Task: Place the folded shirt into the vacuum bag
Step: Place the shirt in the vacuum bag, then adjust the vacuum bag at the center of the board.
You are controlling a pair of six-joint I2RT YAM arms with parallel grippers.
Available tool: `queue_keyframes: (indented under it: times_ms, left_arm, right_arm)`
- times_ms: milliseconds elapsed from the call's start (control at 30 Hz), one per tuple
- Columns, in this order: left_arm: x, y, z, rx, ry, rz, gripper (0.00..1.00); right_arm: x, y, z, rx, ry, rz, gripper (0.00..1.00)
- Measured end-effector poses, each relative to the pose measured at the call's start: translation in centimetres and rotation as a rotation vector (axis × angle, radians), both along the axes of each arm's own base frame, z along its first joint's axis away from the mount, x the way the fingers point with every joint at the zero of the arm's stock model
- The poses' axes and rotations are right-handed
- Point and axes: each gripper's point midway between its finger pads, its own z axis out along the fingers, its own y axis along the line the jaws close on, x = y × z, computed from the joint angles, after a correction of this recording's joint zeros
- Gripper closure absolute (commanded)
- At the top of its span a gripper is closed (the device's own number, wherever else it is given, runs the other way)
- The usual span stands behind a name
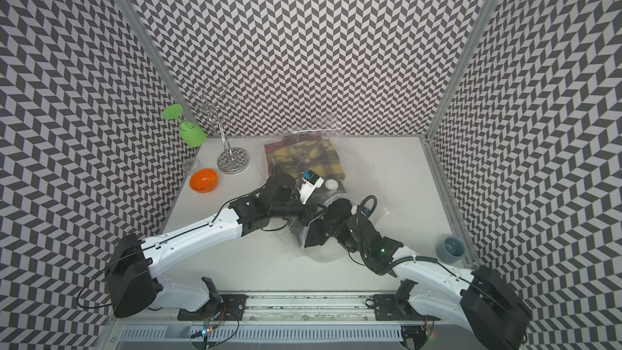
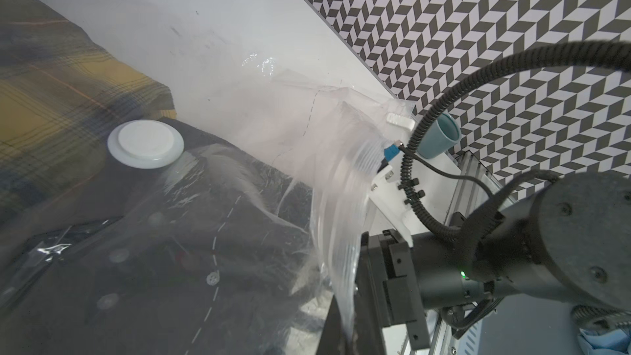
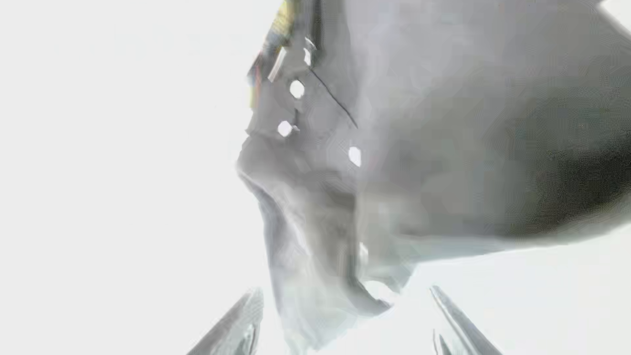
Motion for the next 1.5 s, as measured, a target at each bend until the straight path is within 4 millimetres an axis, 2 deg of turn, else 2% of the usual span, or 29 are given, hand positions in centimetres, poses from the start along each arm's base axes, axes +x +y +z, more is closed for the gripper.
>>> queue_keyframes:
  times_ms: [133,200,267,433,533,600,700,767,833,933,1000,1100,1200,1233,1400,1500]
  left_arm:
    - [0.2,-0.1,-0.2,0.002,0.000,0.002,1.00]
    - [0.3,-0.2,-0.4,0.003,0.001,0.003,1.00]
    - [0.4,-0.3,-0.7,0.008,0.003,0.005,1.00]
    - [0.3,-0.8,-1.4,0.019,0.009,-0.004,1.00]
    - [-0.7,-1.6,-2.1,0.034,0.012,-0.031,1.00]
    - [-1.7,-2.2,-2.7,0.047,0.016,-0.059,1.00]
    - [-3.2,-2.3,-4.3,0.077,0.034,-0.086,1.00]
    - [-3.7,-2.0,-5.3,0.096,0.047,-0.092,1.00]
    - [-3.9,-1.6,-6.0,0.112,0.056,-0.090,1.00]
    - [-3.9,-1.6,-6.1,0.114,0.055,-0.087,1.00]
    - [-3.9,-1.6,-6.1,0.113,0.054,-0.087,1.00]
    - [-3.9,-1.5,-5.8,0.108,0.050,-0.087,1.00]
    - [-3.9,-1.5,-5.7,0.105,0.049,-0.087,1.00]
    - [-3.9,-1.5,-5.7,0.104,0.048,-0.087,1.00]
    - [-4.1,-1.6,-5.8,0.105,0.049,-0.091,1.00]
    - [-4.6,-1.6,-6.1,0.114,0.051,-0.105,1.00]
  right_arm:
    - [-1.7,-1.9,0.5,-0.076,-0.017,0.042,0.37]
    - [-2.1,-2.4,1.7,-0.092,-0.036,0.054,0.37]
    - [-2.1,-2.6,3.9,-0.089,-0.070,0.060,0.37]
    - [-1.2,-3.0,9.2,-0.063,-0.149,0.050,0.33]
    - [0.1,-4.5,10.8,-0.100,-0.149,0.010,0.25]
    - [1.4,-6.2,11.1,-0.151,-0.131,-0.042,0.18]
    - [3.3,-10.3,10.5,-0.224,-0.092,-0.161,0.08]
    - [3.9,-13.4,9.8,-0.267,-0.064,-0.245,0.05]
    - [4.3,-15.9,9.4,-0.293,-0.044,-0.317,0.04]
    - [4.7,-18.6,8.6,-0.290,-0.023,-0.386,0.06]
    - [4.6,-19.9,6.7,-0.270,0.012,-0.419,0.09]
    - [3.3,-20.3,2.8,-0.237,0.111,-0.418,0.12]
    - [2.2,-19.4,0.3,-0.196,0.164,-0.390,0.14]
    - [2.1,-19.2,-0.1,-0.181,0.164,-0.388,0.14]
    - [2.2,-17.6,-2.6,-0.044,0.133,-0.390,0.32]
    - [2.8,-16.8,-2.4,0.038,0.118,-0.393,0.39]
